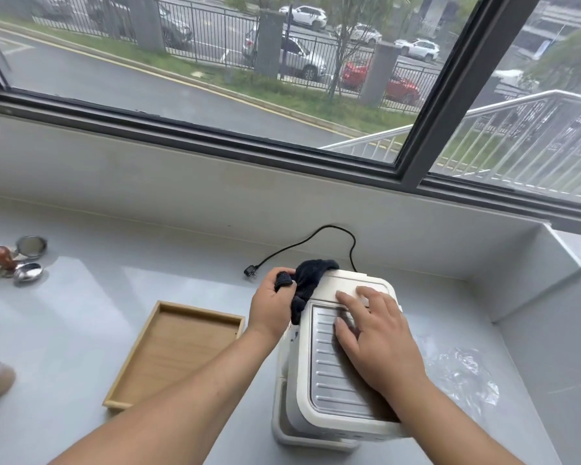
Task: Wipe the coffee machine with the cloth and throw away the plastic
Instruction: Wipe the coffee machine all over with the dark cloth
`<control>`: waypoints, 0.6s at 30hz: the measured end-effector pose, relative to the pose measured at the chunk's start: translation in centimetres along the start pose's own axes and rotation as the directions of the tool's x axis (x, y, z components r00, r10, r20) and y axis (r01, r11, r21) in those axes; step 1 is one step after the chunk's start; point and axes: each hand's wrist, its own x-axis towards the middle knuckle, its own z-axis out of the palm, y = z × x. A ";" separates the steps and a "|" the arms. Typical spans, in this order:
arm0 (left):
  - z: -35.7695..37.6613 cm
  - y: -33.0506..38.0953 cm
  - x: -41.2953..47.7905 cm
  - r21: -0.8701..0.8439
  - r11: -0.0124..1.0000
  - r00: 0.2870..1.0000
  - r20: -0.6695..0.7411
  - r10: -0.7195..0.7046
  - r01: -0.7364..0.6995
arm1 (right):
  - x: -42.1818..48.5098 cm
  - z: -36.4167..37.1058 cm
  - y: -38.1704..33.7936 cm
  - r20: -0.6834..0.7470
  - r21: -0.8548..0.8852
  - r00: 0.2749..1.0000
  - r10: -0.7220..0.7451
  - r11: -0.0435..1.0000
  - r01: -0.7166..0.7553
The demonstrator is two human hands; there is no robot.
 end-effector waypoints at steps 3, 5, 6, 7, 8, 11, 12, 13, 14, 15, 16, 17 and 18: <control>-0.8 -0.8 0.9 -0.008 0.999 0.998 0.043 -0.034 0.035 | 0.1 0.3 0.1 -0.012 -0.014 1.000 0.004 1.000 -0.004; -1.5 -1.7 1.3 0.040 0.997 0.996 0.057 -0.068 0.065 | 0.0 0.4 0.1 -0.021 -0.019 1.000 0.006 1.000 -0.006; -1.7 -2.5 1.3 0.066 0.994 0.993 0.072 -0.091 0.086 | 0.0 0.4 0.1 -0.022 -0.019 1.000 0.008 1.000 -0.009; -2.0 -3.4 1.1 0.092 0.990 0.990 0.091 -0.111 0.103 | 0.0 0.4 0.1 -0.022 -0.019 1.000 0.012 1.000 -0.012; -2.2 -4.4 0.9 0.119 0.986 0.986 0.106 -0.130 0.117 | 0.1 0.4 0.1 -0.020 -0.021 1.000 0.016 1.000 -0.017; -2.7 -7.2 0.1 0.189 0.968 0.976 0.112 -0.188 0.164 | 0.0 0.5 0.1 -0.018 -0.032 1.000 0.020 0.999 -0.021; -2.8 -7.9 -0.1 0.206 0.962 0.972 0.115 -0.206 0.179 | 0.1 0.5 0.1 -0.018 -0.034 1.000 0.021 0.999 -0.022; -2.9 -8.6 -0.2 0.231 0.954 0.968 0.114 -0.222 0.191 | 0.1 0.5 0.1 -0.019 -0.036 1.000 0.023 0.999 -0.024; -2.9 -9.2 -0.3 0.267 0.942 0.965 0.110 -0.237 0.201 | 0.0 0.5 0.0 -0.019 -0.038 0.999 0.026 0.999 -0.026; -2.9 -9.6 -0.3 0.304 0.929 0.962 0.109 -0.252 0.209 | 0.0 0.5 0.0 -0.019 -0.039 0.999 0.028 0.999 -0.029; -2.8 -10.0 -0.3 0.337 0.917 0.957 0.111 -0.266 0.216 | 0.0 0.5 0.0 -0.018 -0.040 0.999 0.030 0.999 -0.031; -2.7 -10.3 -0.2 0.359 0.907 0.954 0.113 -0.278 0.222 | 0.0 0.5 0.0 -0.017 -0.041 0.999 0.031 0.999 -0.031; -2.6 -10.6 -0.1 0.384 0.895 0.952 0.110 -0.287 0.226 | 0.0 0.5 0.0 -0.016 -0.042 0.999 0.030 0.999 -0.031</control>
